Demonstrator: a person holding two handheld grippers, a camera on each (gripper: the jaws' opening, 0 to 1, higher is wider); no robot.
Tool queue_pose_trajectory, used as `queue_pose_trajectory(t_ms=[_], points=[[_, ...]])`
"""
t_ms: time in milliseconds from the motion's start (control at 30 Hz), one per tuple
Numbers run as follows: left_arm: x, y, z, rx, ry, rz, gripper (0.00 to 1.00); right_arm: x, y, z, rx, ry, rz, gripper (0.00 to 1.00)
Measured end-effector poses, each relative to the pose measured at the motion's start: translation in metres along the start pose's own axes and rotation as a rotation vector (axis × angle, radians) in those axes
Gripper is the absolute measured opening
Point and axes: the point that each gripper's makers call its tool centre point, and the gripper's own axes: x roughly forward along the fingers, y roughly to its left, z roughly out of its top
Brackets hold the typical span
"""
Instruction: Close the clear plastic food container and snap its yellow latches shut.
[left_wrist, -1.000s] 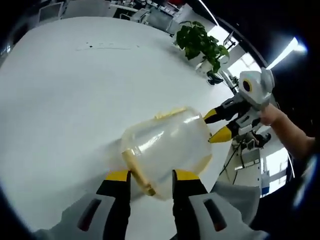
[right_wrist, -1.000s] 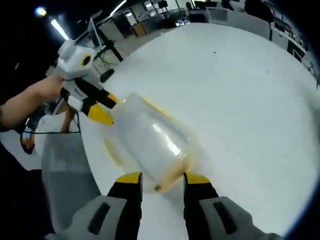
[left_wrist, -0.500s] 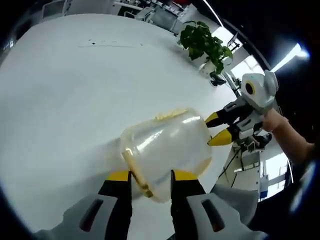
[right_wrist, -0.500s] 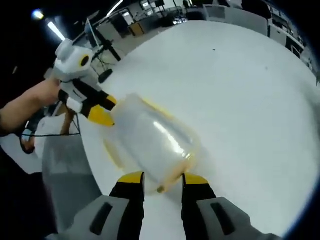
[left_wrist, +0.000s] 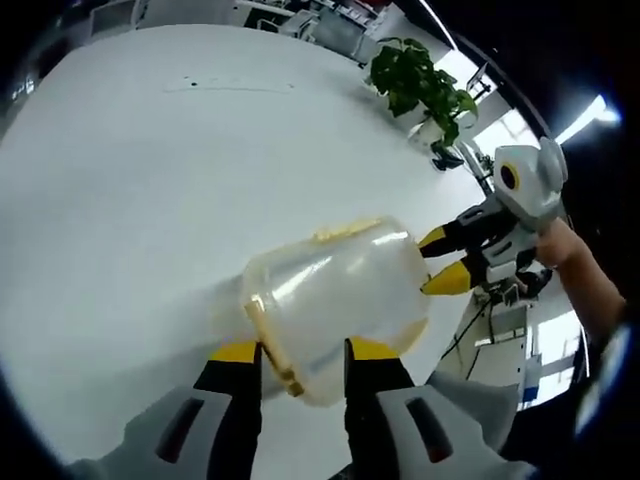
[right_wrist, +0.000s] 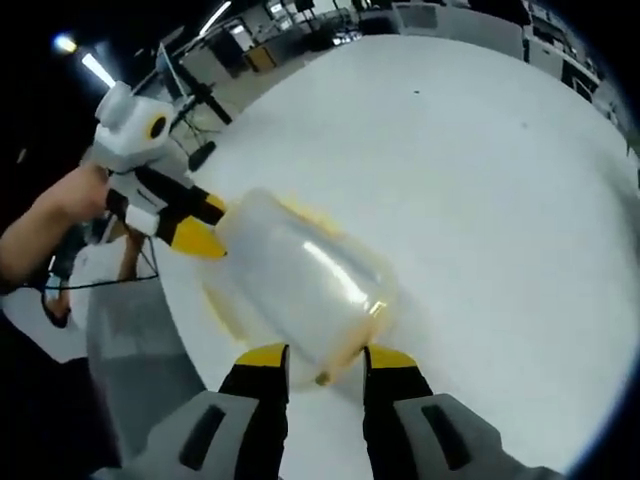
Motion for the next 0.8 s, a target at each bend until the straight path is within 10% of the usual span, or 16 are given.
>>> queue_pose_trajectory(t_ms=[233,800], points=[[-0.001,-0.001,0.001,0.024,-0.054,0.003,0.31,-0.002,0.003,0.000,-0.019,-0.008,0.002,0.27],[-0.011,-0.005,0.011,0.357,-0.097,0.251,0.36,-0.007,0.004,0.010,-0.325,-0.006,-0.140,0.32]])
